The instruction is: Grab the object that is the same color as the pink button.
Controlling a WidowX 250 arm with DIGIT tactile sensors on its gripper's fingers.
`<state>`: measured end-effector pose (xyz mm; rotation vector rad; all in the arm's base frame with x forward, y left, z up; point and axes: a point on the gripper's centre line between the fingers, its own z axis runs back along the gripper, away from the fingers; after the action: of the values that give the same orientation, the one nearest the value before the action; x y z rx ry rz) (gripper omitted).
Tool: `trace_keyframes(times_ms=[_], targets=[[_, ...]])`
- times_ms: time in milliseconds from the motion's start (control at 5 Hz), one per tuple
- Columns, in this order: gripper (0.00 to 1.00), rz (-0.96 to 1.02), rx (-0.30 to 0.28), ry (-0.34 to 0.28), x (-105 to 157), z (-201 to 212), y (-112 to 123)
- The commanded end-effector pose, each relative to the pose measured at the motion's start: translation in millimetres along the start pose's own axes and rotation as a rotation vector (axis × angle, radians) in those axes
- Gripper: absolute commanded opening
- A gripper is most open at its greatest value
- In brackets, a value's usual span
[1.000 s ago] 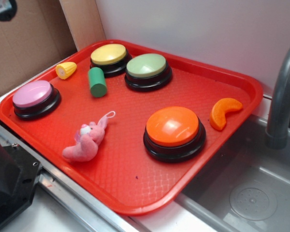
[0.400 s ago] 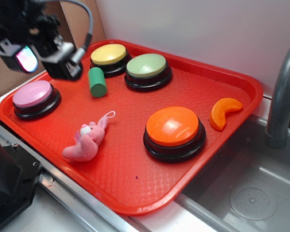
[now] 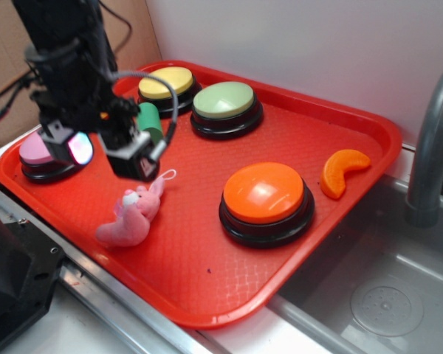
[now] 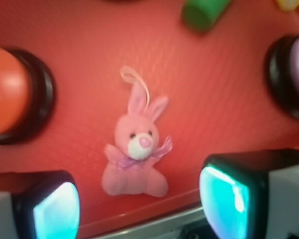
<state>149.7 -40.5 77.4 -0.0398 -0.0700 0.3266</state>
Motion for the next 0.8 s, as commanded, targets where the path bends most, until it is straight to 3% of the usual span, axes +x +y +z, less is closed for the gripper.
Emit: trace_keyframes(times_ms=[0, 600], targets=[[1.0, 0.002, -0.003, -0.01, 1.1, -32.8, -4.5], [1.0, 0.022, -0.01, -0.001, 6.6, -63.0, -0.6]])
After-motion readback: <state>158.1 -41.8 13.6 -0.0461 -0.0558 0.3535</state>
